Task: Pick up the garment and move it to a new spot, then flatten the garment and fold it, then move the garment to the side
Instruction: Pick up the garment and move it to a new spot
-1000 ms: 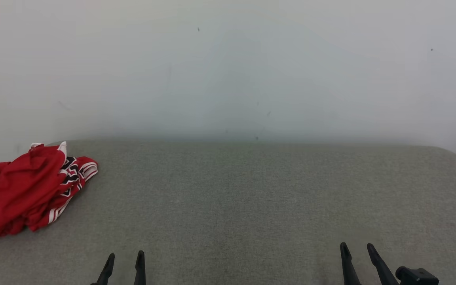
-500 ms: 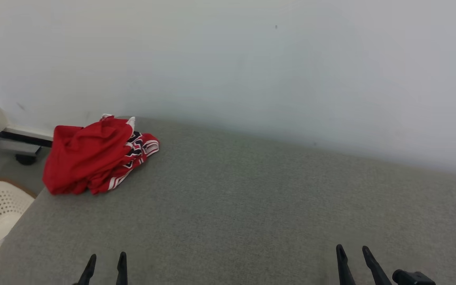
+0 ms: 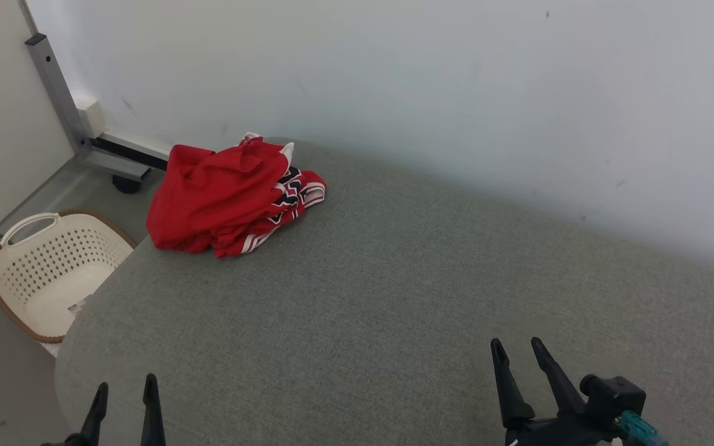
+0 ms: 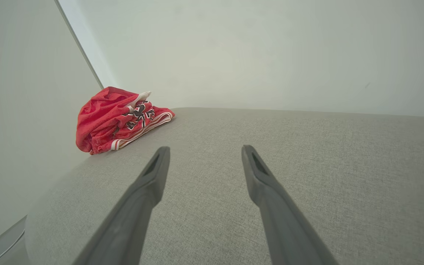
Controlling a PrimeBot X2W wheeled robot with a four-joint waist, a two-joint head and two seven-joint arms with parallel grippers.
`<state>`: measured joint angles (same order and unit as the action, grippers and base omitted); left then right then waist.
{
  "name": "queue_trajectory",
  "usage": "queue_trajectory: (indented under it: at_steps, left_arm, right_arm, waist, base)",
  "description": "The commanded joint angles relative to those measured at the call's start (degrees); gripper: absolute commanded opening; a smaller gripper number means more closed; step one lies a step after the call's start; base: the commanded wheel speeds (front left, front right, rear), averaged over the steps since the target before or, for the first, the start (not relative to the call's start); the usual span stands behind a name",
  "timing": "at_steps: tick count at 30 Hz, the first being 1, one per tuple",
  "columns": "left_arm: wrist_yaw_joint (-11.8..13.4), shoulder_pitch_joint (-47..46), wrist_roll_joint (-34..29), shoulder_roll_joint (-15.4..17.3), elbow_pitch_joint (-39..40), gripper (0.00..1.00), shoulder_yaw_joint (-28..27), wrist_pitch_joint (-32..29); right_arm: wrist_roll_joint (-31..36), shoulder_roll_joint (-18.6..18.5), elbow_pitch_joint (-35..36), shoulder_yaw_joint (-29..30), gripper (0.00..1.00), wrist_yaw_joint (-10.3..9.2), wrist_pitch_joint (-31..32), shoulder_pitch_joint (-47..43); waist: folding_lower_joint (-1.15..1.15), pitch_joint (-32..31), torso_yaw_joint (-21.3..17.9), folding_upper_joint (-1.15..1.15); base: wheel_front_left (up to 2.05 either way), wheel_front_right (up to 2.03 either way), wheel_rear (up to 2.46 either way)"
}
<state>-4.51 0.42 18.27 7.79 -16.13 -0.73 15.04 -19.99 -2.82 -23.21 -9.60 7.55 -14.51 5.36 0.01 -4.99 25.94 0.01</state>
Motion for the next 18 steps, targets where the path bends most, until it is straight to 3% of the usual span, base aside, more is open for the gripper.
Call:
queue_trajectory:
  at_steps: [1,9,12,18]
  left_arm:
    - [0.2,0.0,0.5,-0.1,0.4,1.00,-0.5,0.2]
    - [-0.5,0.5,0.7,-1.2,0.4,1.00,-2.8,0.2]
    - [-0.9,-4.6,1.2,-1.4,-3.7,1.00,-1.8,-0.7]
    - [-0.4,-17.2,1.8,-1.8,-14.0,1.00,0.9,-9.5]
  right_arm:
    - [0.4,-0.1,-0.3,-0.2,1.00,-0.12,-0.3,0.8]
    - [-0.4,-0.1,-2.3,-2.1,1.00,-0.12,-0.6,3.2]
    - [0.2,-0.1,-2.7,-1.6,1.00,-0.12,-0.6,2.8]
    - [1.1,-0.1,-1.8,-0.5,1.00,-0.12,-0.7,0.0]
  waist:
    - [-0.01,1.8,1.7,-0.01]
    - [-0.01,2.7,2.3,-0.01]
    - [-0.01,3.0,2.4,-0.01]
    - [-0.01,2.4,2.1,-0.01]
  base:
    - [0.00,0.00,0.00]
    - [0.00,0.00,0.00]
    - [0.00,0.00,0.00]
    - [0.00,0.00,0.00]
